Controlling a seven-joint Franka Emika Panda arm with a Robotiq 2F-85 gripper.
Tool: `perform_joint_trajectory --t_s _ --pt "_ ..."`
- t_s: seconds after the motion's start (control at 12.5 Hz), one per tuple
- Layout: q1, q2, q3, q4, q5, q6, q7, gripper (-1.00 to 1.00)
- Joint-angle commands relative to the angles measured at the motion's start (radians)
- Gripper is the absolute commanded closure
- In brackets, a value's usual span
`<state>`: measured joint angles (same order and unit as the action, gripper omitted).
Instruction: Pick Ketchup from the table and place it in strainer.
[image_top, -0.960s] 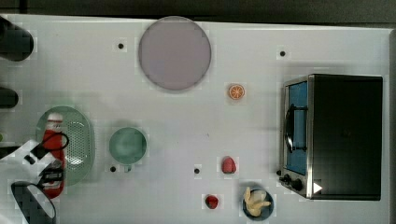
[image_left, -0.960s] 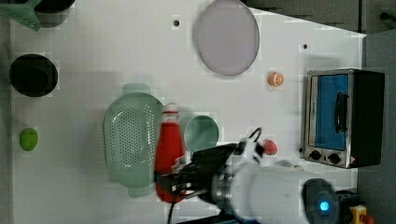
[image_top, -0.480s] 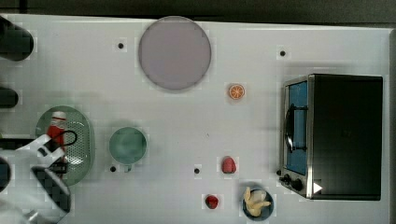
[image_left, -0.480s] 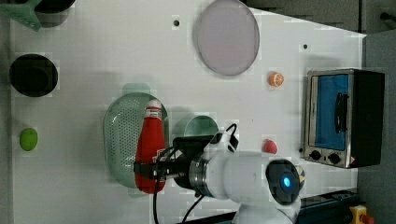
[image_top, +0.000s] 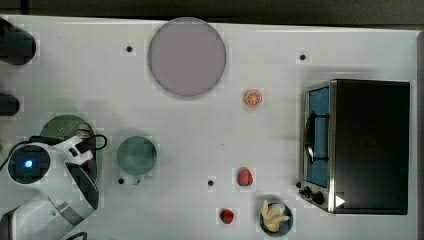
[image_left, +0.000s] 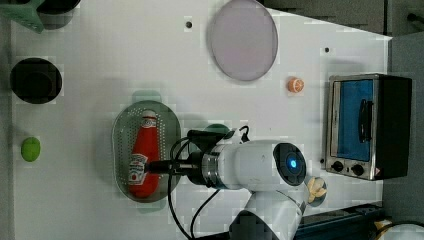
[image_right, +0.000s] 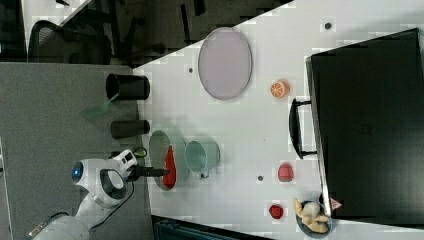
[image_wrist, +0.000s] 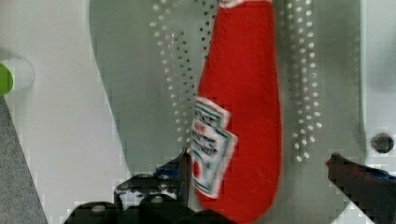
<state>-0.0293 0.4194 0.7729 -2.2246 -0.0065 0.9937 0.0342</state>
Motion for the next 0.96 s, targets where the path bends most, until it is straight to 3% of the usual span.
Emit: perform_joint_trajectory --t_s 0.08,0.48,0.72,0.96 --pt "-0.033 -0.139 0.029 0.021 0.012 0.001 0.066 -1.00" --pt "-0.169 -0.355 -0.022 0.036 0.025 -0.145 0.066 -1.00" --pt "-0.232 -0.497 -0.144 0.051 0.025 -0.305 0.048 -1.00" --pt "-0.250 -0.623 -0.304 0.089 0.025 -0.497 0.021 -1.00"
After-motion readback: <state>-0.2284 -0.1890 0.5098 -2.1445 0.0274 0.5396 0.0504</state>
